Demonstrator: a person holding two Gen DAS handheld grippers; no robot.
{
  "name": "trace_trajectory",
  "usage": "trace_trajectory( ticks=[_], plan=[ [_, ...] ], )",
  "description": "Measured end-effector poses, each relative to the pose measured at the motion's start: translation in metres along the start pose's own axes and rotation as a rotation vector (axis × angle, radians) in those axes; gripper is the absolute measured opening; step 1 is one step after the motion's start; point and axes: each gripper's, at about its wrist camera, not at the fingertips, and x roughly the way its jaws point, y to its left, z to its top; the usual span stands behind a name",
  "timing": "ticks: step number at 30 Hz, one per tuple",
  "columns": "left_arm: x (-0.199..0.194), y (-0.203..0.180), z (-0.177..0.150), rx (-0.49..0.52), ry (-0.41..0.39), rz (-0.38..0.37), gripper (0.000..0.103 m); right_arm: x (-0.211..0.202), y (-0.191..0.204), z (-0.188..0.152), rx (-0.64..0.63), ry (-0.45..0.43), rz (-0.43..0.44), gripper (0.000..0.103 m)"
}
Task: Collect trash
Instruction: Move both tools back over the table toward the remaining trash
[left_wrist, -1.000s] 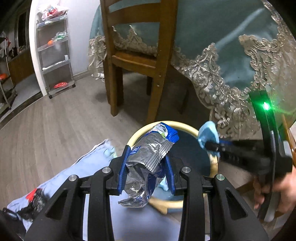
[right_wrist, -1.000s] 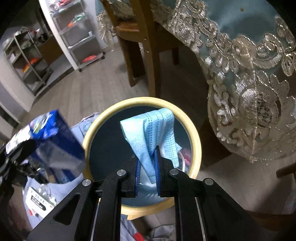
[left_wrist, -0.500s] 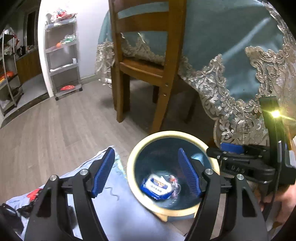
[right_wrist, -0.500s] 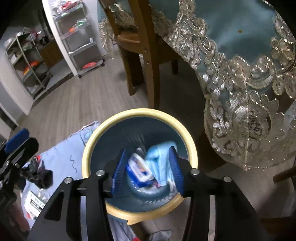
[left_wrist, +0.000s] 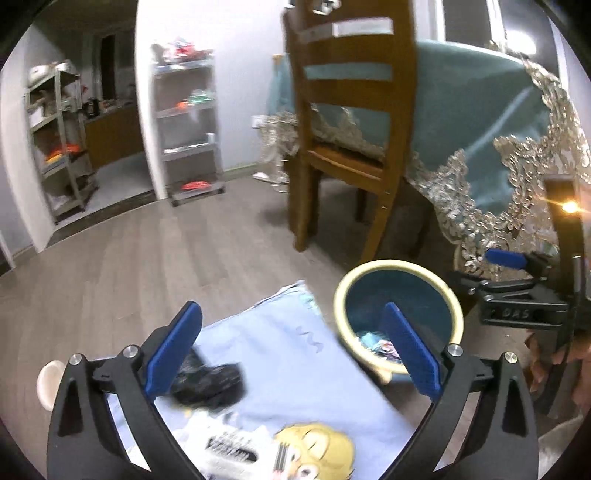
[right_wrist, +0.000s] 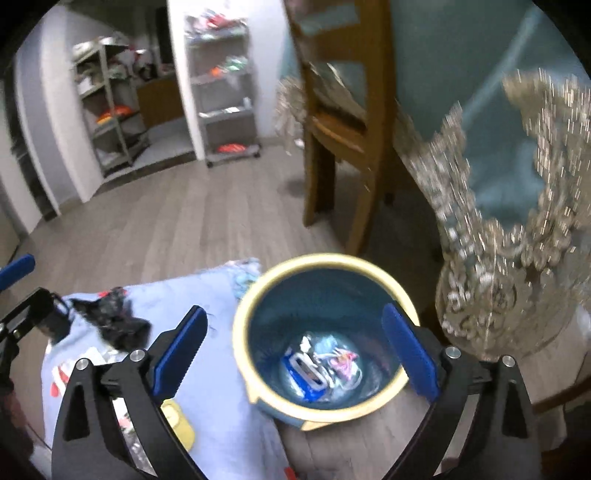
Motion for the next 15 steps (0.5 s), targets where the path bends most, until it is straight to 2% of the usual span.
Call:
trace_trajectory(
  ticks=[6,11,15],
  plan=[
    [-0.055,0.039,-0.024,-0.003,-0.006,0.095,0.097,-0.037,0.053,-0.010,-0.119,-0.094,0.025,0.097],
    [-0.095,0.072,-0.047,-0.033,-0.020,0.157,0.097,-0.064,0.089,-0.029,-0.153,-0.126,0.094,0.097],
    [-0.119,0.097,-0.067,-0.083,-0.020,0.199,0.097,-0.077,0.114,-0.047,-0.199,-0.125,0.117,0.097]
  ],
)
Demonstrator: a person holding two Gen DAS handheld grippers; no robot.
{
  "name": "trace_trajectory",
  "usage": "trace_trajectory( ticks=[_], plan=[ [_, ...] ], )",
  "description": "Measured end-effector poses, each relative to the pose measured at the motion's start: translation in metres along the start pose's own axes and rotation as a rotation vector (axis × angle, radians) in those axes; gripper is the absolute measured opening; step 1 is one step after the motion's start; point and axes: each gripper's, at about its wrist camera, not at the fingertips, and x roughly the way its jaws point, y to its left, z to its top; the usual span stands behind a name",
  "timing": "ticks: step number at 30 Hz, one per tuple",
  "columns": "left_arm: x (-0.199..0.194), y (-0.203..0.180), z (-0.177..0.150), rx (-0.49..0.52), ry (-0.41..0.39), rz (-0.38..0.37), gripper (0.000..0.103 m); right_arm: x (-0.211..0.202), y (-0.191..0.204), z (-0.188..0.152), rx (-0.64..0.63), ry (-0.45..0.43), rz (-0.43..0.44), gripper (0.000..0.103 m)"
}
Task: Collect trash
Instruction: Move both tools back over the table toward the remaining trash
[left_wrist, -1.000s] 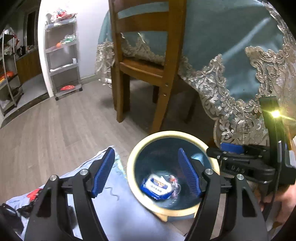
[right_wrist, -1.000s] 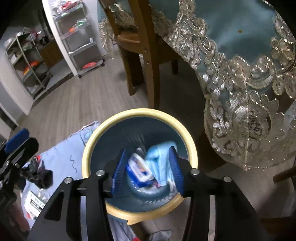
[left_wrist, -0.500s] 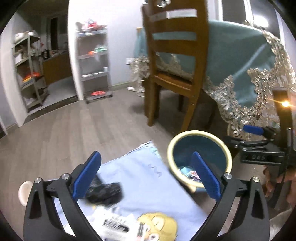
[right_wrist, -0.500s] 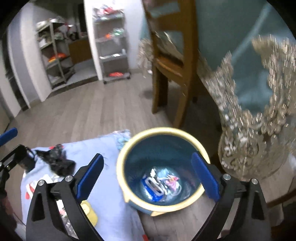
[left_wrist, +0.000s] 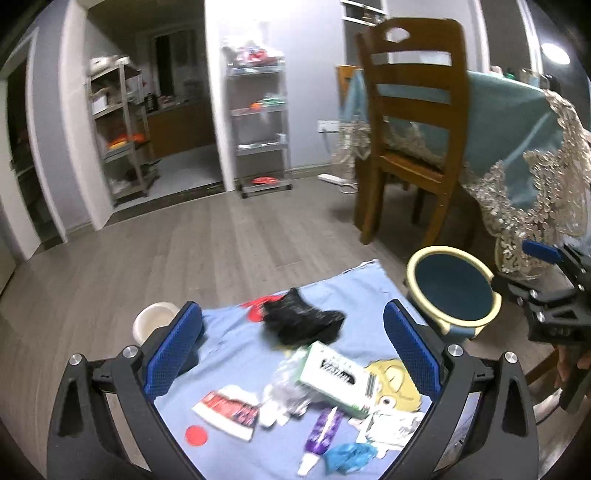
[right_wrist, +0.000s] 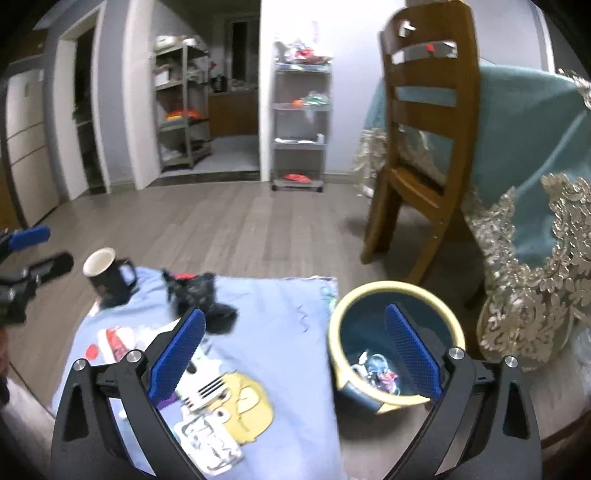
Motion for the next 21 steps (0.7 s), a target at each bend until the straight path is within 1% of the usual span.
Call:
trace_trajectory(
  ticks=[2,5,8,15,17,18,19,20,21],
  plan=[
    [-0.006,0.013,-0.008,-0.021,0.004,0.015,0.097,-0.002,0.013,-0.007,-0.019,0.016,0.013,0.097],
    [-0.014,0.027,-0.021,-0.044,0.013,0.036,0.097,-0.002,0.023,-0.015,-0.013,0.038,0.031,0.097],
    [-0.019,0.039,-0.034,-0.064,0.024,0.050,0.097,-0.001,0.030,-0.024,0.019,0.064,0.059,0.097],
    [-0.020,0.060,-0.064,-0.125,0.052,0.071,0.097,0.006,0.035,-0.046,0.083,0.131,0.070,0.097],
    [-0.019,0.066,-0.075,-0.110,0.057,0.096,0.097,0.011,0.033,-0.052,0.110,0.156,0.069,0.097],
    [-0.019,0.068,-0.080,-0.094,0.058,0.107,0.097,0.014,0.033,-0.054,0.117,0.170,0.068,0.097],
    [-0.017,0.072,-0.086,-0.063,0.065,0.133,0.097,0.017,0.033,-0.057,0.123,0.182,0.066,0.097],
    [-0.013,0.079,-0.092,-0.050,0.085,0.157,0.097,0.020,0.033,-0.059,0.128,0.192,0.065,0.097],
    [-0.009,0.084,-0.095,-0.061,0.104,0.166,0.097,0.025,0.033,-0.063,0.137,0.209,0.066,0.097]
  ],
)
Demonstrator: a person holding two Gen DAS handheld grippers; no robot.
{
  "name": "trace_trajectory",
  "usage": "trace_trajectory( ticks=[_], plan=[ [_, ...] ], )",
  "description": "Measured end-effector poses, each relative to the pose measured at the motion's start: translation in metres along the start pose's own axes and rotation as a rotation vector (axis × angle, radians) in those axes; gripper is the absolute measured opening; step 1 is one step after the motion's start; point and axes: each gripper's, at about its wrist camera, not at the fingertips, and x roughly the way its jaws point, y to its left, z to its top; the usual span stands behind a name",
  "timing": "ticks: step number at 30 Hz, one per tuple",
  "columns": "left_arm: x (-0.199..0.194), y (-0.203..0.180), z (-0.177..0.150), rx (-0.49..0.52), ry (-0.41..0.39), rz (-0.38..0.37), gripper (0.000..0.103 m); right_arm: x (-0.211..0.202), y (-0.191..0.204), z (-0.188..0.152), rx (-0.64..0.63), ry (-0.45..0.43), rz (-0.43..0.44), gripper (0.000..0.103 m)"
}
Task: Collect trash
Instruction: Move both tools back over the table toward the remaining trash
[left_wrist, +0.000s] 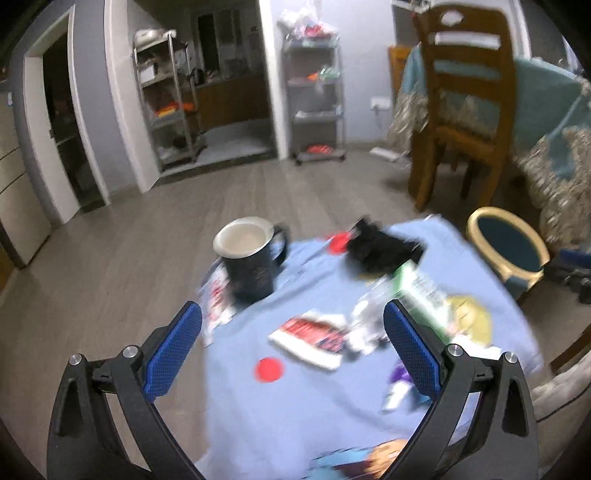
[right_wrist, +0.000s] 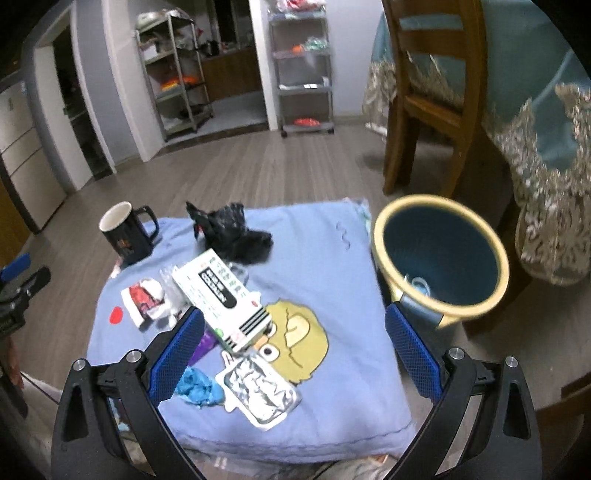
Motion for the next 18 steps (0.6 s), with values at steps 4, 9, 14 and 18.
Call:
trace_trajectory(
  ticks=[4,9,14,18],
  plan=[
    [0.018,0.029,-0.009,-0.110,0.048,0.019,0.097,0.021,0.000,-0.006,0.032,0.064,0.014,0.097],
    [0.043,0.038,-0.015,-0.166,0.114,0.033,0.097,0.043,0.003,-0.008,0.055,0.111,0.012,0.097],
    [0.070,0.021,-0.016,-0.161,0.142,-0.013,0.097,0.062,0.016,-0.015,-0.033,0.163,-0.001,0.097],
    [0.100,0.003,-0.025,-0.132,0.207,-0.012,0.097,0.073,0.020,-0.019,-0.078,0.192,-0.009,0.097]
  ],
)
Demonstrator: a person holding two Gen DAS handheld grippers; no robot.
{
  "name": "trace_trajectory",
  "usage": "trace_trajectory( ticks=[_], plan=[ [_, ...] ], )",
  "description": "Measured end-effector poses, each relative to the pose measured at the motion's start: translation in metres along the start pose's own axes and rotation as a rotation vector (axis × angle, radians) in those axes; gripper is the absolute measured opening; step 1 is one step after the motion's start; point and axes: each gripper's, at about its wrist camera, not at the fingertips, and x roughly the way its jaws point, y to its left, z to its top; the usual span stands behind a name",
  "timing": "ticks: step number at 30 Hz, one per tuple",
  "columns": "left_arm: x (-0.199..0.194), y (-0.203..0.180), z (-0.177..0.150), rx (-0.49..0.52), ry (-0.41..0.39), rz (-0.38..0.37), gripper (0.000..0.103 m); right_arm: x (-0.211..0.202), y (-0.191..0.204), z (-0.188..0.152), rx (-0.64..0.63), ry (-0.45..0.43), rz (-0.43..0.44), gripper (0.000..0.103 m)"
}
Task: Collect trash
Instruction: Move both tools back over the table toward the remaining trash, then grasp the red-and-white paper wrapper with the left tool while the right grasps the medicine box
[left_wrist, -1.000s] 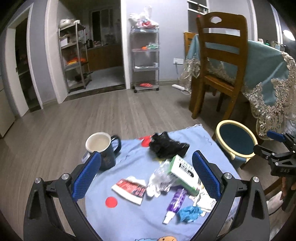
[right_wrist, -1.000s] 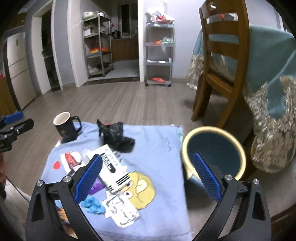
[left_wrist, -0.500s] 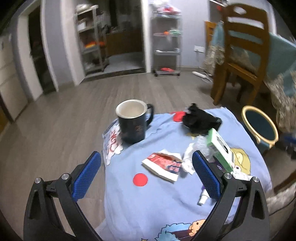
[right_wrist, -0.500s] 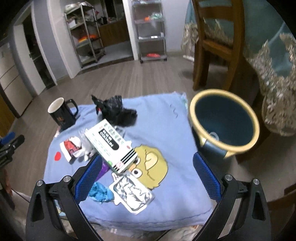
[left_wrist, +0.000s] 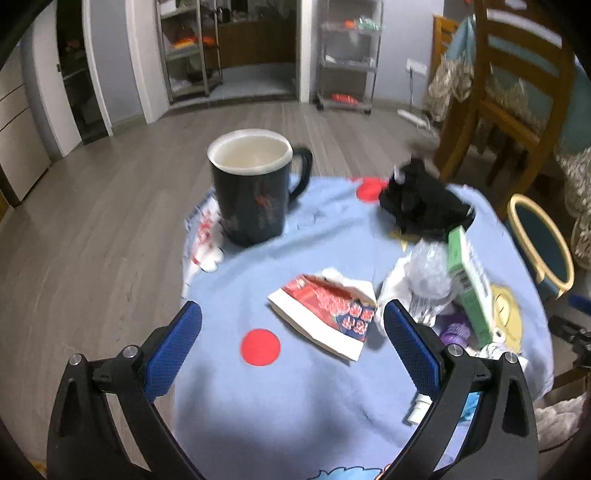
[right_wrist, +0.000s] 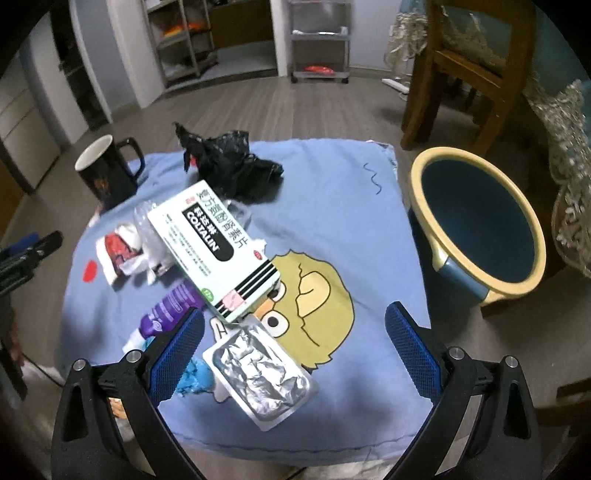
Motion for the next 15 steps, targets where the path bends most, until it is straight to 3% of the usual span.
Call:
trace_trajectory(
  ticks=[9,15],
  plan=[
    [0.053,-0.040,-0.005,0.139,0.080,-0.001,0.097,0.012,-0.009,0.005,0.048,0.024,0.007,0.097],
    [0.080,-0.039,-0.003,0.130,0.121,0.020,0.097,0.021,-0.016,0.008,0.070,0.040,0.014,0.097]
  ],
)
